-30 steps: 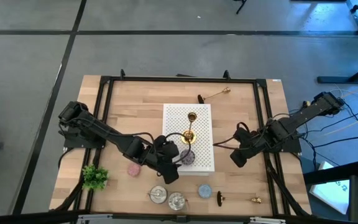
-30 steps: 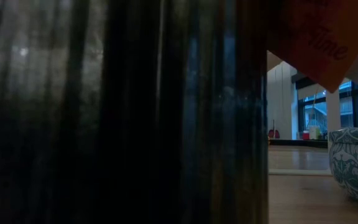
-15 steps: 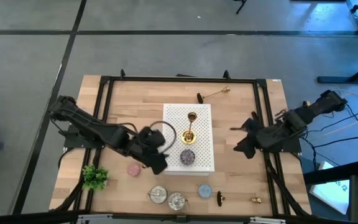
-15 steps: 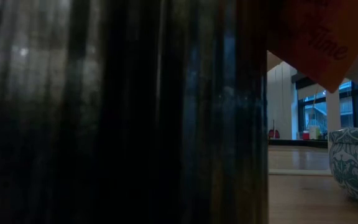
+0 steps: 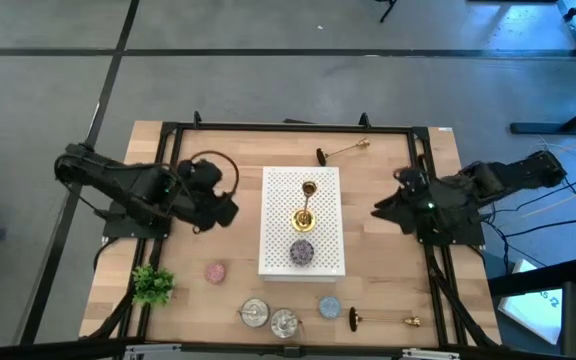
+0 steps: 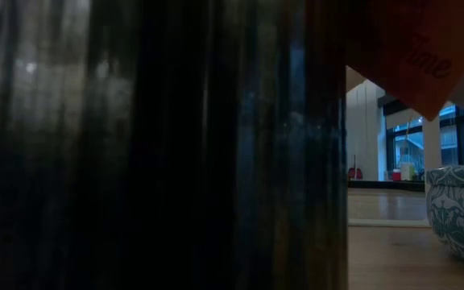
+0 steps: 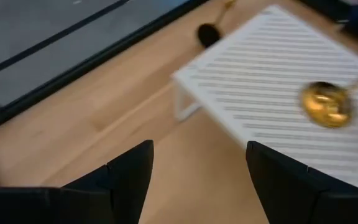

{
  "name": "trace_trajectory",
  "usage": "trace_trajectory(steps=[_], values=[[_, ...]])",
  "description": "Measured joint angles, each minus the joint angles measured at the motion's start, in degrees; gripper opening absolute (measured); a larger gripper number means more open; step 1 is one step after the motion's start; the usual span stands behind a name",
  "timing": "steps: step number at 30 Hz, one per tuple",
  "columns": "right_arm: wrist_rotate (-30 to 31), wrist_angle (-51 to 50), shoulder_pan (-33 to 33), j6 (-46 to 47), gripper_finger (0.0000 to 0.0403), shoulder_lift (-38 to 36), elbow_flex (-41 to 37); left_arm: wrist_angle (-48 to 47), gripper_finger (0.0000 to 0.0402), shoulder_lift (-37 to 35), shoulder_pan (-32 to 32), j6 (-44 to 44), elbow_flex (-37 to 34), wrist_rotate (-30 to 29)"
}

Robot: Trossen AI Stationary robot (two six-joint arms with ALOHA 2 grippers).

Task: Pick & Place candle stick holders
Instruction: Put the top gold candle holder on the shelf aligned with the other gold candle holder

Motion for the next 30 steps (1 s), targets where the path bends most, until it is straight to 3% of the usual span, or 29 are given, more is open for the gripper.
trace_trajectory(steps=[3, 7, 10, 18, 25, 30], values=[[0.8, -2.7, -6.4, 7.9, 0.0209, 1.1, 0.0, -2.5, 0.0253, -0.7, 3.3, -0.1, 0.0, 1.6], [1.1, -12.1, -15.2, 33.1, 0.0209, 2.4, 0.0, -3.1, 0.0253, -0.6, 7.8, 5.0, 0.0, 5.0], [0.8, -14.7, -19.1, 40.6, 0.0209, 3.6, 0.0, -2.8, 0.0253, -0.6, 10.3, 9.4, 0.0, 6.5], [-2.4, -9.5, -32.8, 37.4, 0.0209, 9.3, 0.0, -3.0, 0.0253, -0.6, 11.9, 14.5, 0.0, 5.1], [-16.0, 3.9, -45.8, 29.6, 0.0209, 20.8, 0.0, -3.0, 0.0253, -0.6, 11.9, 12.7, 0.0, 3.3], [-22.4, 9.2, -52.2, 27.3, 0.0209, 27.8, 0.0, -3.0, 0.0253, -0.6, 11.5, 12.2, 0.0, 3.3]])
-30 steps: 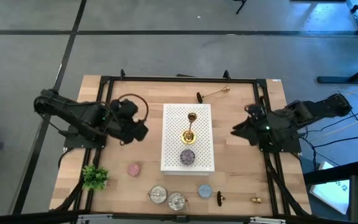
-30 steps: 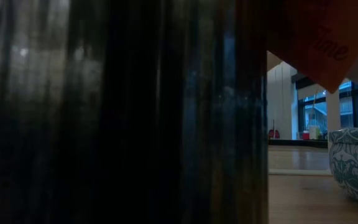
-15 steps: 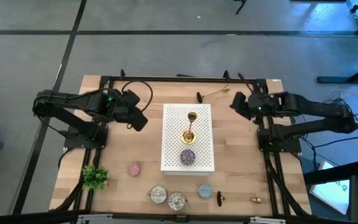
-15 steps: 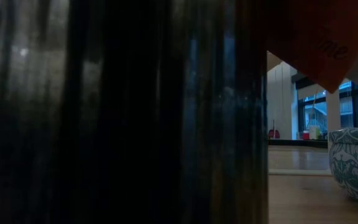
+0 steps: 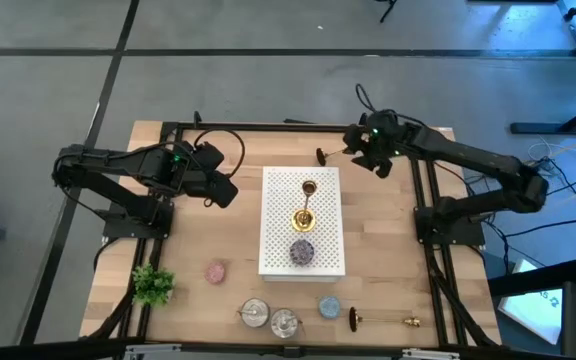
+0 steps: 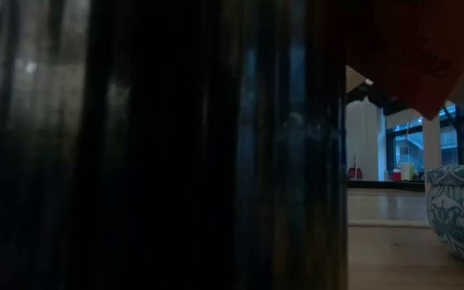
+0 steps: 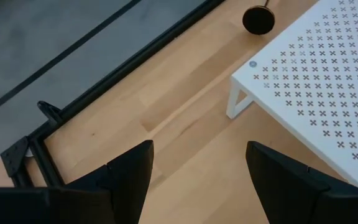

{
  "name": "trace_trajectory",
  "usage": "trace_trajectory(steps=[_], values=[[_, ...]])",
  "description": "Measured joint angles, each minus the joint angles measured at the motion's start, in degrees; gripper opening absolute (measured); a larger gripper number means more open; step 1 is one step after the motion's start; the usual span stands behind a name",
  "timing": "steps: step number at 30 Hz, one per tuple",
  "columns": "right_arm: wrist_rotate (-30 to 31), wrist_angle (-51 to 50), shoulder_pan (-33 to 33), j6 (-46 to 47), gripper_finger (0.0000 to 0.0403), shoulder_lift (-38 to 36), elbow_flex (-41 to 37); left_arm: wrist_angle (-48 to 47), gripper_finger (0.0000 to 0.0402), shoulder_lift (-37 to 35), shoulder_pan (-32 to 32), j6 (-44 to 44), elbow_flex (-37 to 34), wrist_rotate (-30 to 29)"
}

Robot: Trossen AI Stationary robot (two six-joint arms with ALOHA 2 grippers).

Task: Pick & Place candle stick holders
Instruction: Put the top gold candle holder on the shelf aligned with the other gold candle holder

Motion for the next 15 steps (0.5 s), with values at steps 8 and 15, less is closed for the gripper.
trace_trajectory(steps=[8, 15], values=[[-4.6, 0.0, -5.3, 0.9, 0.0209, 7.3, 0.0, 0.0, 0.0253, 0.0, -3.2, -2.2, 0.0, -0.3], [-1.9, 0.5, -7.4, 7.8, 0.0209, 11.0, 0.0, 0.2, 0.0253, 0.0, -4.4, -2.7, 0.0, -1.0]])
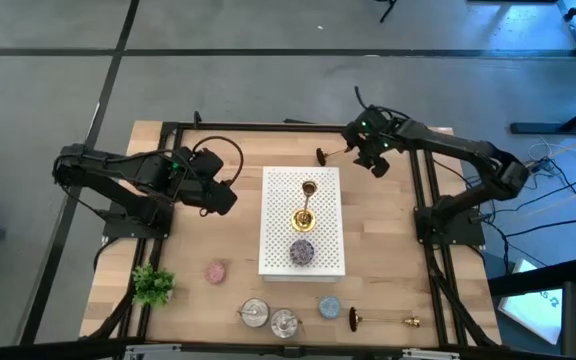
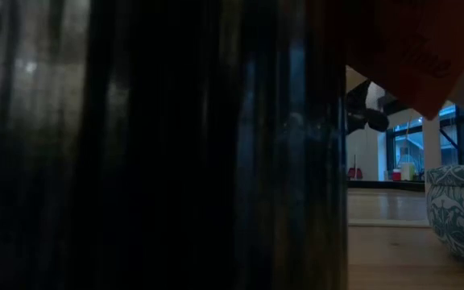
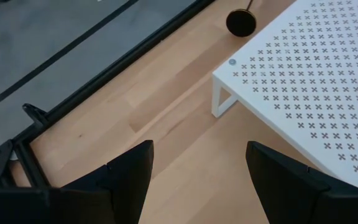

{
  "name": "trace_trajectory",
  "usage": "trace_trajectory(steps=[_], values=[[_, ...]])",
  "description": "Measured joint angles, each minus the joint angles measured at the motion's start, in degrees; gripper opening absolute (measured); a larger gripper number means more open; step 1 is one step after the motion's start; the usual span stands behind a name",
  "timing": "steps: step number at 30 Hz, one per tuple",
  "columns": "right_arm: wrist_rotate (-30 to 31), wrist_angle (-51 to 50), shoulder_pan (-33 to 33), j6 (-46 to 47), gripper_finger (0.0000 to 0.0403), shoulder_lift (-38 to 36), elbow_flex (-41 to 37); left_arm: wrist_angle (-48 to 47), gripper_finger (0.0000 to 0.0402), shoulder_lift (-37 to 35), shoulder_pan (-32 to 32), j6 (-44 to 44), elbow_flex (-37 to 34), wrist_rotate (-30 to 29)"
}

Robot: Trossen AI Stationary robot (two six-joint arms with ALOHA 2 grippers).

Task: Pick & Place candle stick holders
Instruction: Put the top gold candle holder on the shelf aligned with the other gold candle holder

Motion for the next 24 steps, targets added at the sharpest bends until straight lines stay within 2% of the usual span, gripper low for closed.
trace_trajectory(steps=[6, 11, 15, 20, 24], values=[[6.6, 4.9, 0.6, 5.1, 0.0209, 1.7, 0.0, 0.0, 0.0253, 0.0, 0.0, 0.0, 0.0, 0.0], [10.3, 2.5, 0.2, 5.2, 0.0205, 2.3, 0.0, 0.2, 0.0253, 0.0, 0.0, -0.4, 0.0, -0.2], [11.4, 1.4, -1.7, -0.5, 0.0195, 3.1, 0.0, 0.2, 0.0253, 0.0, 0.0, -0.2, 0.0, -0.4], [9.6, 1.7, -3.3, -9.6, 0.0183, 4.1, 0.0, 0.2, 0.0253, 0.0, 0.0, 0.1, 0.0, -0.4], [8.9, 1.8, -4.1, -12.8, 0.0179, 4.1, 0.0, 0.2, 0.0253, 0.0, 0.2, 1.3, 0.0, -0.5]])
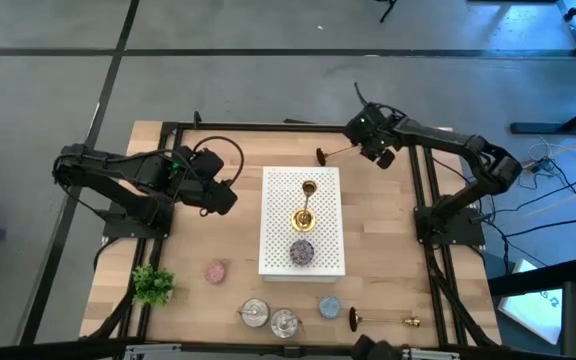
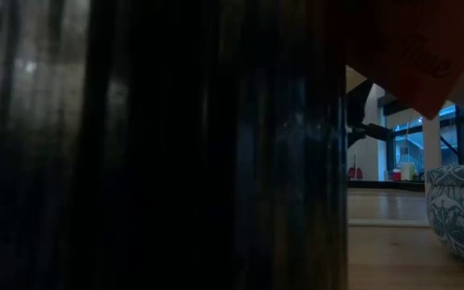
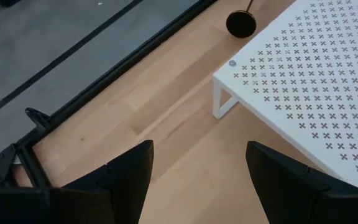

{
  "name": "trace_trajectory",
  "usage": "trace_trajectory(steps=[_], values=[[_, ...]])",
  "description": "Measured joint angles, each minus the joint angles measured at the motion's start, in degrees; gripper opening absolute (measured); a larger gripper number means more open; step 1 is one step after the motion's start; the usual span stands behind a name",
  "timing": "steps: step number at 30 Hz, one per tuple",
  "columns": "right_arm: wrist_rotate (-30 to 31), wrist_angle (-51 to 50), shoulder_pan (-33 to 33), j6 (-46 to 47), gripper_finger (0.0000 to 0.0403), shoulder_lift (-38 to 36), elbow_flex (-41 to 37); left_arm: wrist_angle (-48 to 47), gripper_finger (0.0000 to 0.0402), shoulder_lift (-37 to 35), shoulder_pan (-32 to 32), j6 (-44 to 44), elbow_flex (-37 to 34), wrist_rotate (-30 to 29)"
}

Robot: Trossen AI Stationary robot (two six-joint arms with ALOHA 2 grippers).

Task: Pick & Place candle stick holders
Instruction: Put the top gold candle holder on the shelf aligned with the other gold candle holder

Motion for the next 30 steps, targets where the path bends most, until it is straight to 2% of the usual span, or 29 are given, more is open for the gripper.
trace_trajectory(steps=[7, 12, 16, 21, 25, 30], values=[[-7.2, 1.3, -5.3, -3.8, 0.0179, 1.4, 0.0, 0.0, 0.0253, 0.0, 1.2, 1.9, 0.0, 0.0], [-11.7, 1.5, -7.9, -10.0, 0.0179, 4.3, 2.5, 0.0, 0.0253, 0.0, 1.5, 1.9, 0.0, 0.0], [-12.7, -4.5, -8.6, -16.1, 0.0179, 8.3, 8.6, 0.0, 0.0253, 0.0, 1.5, 1.9, 0.0, 0.0], [-12.0, -17.5, -8.7, -21.0, 0.0179, 14.2, 17.9, 0.0, 0.0253, 0.0, 1.5, 1.7, 0.0, 0.6], [-12.1, -20.4, -8.7, -19.7, 0.0179, 16.2, 20.8, 0.0, 0.0253, 0.0, 1.4, 0.6, 0.0, 1.0], [-10.9, -16.0, -8.3, -13.3, 0.0179, 16.3, 20.9, 0.0, 0.0253, 0.0, 0.4, -0.6, 0.0, 0.9]])
